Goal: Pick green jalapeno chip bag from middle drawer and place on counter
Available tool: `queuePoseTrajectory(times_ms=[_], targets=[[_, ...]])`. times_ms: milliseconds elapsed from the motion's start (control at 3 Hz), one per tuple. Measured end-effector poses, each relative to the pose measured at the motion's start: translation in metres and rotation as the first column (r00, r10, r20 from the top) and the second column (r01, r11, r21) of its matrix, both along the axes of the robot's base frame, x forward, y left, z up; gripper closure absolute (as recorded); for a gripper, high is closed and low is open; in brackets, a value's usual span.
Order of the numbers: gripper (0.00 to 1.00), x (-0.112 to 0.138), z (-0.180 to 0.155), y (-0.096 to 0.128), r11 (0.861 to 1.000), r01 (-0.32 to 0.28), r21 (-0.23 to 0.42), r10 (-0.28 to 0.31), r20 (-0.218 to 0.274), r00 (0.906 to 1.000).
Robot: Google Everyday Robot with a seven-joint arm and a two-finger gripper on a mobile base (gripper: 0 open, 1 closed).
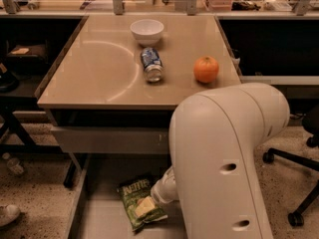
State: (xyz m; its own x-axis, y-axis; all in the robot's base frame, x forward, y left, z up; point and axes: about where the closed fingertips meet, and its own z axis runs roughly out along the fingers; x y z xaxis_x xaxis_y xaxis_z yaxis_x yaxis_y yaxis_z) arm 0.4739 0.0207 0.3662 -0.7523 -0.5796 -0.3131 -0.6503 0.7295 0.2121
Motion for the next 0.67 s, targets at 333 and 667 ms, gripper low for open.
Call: queuePoseTrajectory(times_ms=[333, 667], targets=[[0.0, -0.013, 0.001, 0.006, 1.0, -0.009, 0.018, 0.009, -0.016, 0.9998], [0.0, -0.041, 0.011, 0.01, 0.998, -0.064, 0.02, 0.065, -0.029, 0.9975]])
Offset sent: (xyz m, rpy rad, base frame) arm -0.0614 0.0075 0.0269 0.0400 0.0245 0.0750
